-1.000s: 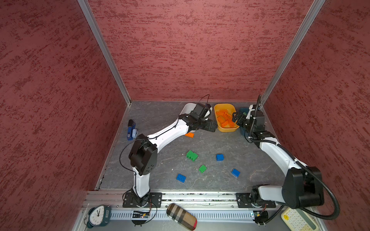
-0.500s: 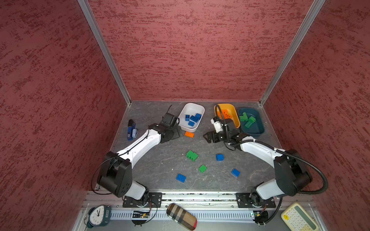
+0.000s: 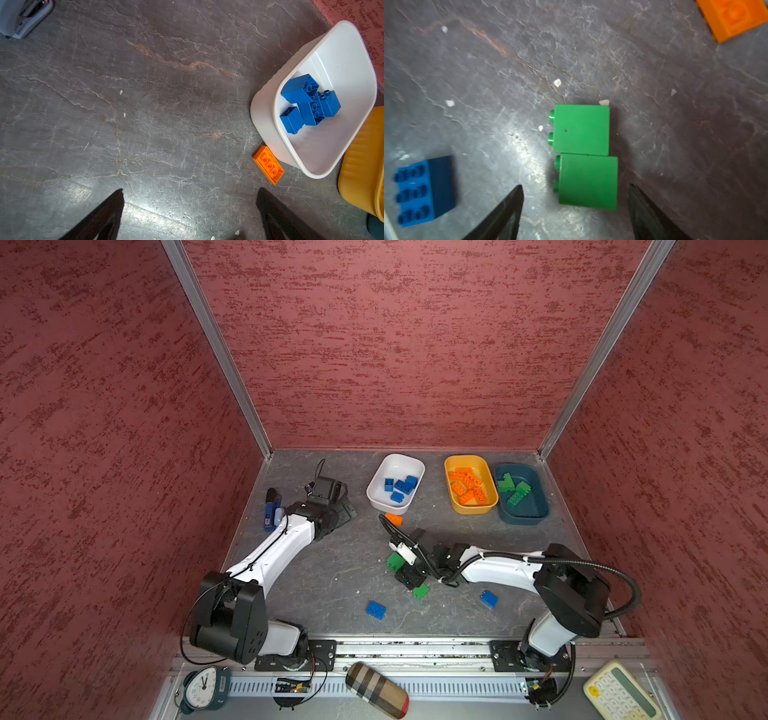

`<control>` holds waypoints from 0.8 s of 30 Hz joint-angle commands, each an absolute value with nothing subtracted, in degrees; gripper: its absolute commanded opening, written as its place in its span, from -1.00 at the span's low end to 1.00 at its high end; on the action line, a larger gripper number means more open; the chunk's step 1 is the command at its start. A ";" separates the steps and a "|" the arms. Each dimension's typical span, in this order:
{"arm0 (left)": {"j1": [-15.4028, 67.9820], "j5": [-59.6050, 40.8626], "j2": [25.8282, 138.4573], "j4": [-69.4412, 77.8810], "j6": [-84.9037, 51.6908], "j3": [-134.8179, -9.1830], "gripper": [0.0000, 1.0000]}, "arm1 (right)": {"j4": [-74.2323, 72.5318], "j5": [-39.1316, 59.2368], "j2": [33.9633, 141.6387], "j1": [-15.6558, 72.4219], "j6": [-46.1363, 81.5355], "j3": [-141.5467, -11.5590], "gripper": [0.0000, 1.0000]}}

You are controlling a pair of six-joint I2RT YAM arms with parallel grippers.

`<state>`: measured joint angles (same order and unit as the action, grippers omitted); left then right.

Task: Sort the legos into containers by color
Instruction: 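Reach the right gripper to the green bricks nearer the robot and grasp one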

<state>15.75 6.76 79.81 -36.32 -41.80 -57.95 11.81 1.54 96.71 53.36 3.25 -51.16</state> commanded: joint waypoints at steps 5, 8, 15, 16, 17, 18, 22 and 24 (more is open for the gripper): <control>15.65 7.05 79.94 -35.19 -43.35 -57.83 0.99 | 10.42 -6.14 100.87 55.53 -0.27 -54.98 0.34; 16.02 5.85 80.93 -34.81 -43.85 -57.90 0.99 | 7.54 -5.61 101.29 55.54 0.99 -54.32 0.22; 18.55 7.79 83.83 -36.56 -43.57 -60.06 0.99 | 8.70 -3.31 100.82 55.55 0.06 -54.15 -0.29; 18.93 7.95 84.40 -36.80 -43.51 -60.50 0.99 | 8.95 -3.00 100.44 55.56 -0.31 -53.93 -0.37; 19.35 8.20 84.89 -36.99 -43.42 -60.89 0.99 | 8.99 -3.00 99.85 55.57 -0.79 -53.37 -0.44; 19.76 8.53 85.27 -37.23 -43.27 -61.37 0.99 | 9.00 -3.34 99.18 55.48 -1.12 -52.95 -0.49; 22.32 9.26 87.34 -38.03 -42.15 -63.83 0.99 | 7.69 -5.07 93.48 52.84 -1.13 -50.43 -0.57; 23.83 8.73 88.05 -36.99 -41.05 -64.63 0.99 | 5.84 -5.02 89.24 49.77 -0.13 -48.42 -0.59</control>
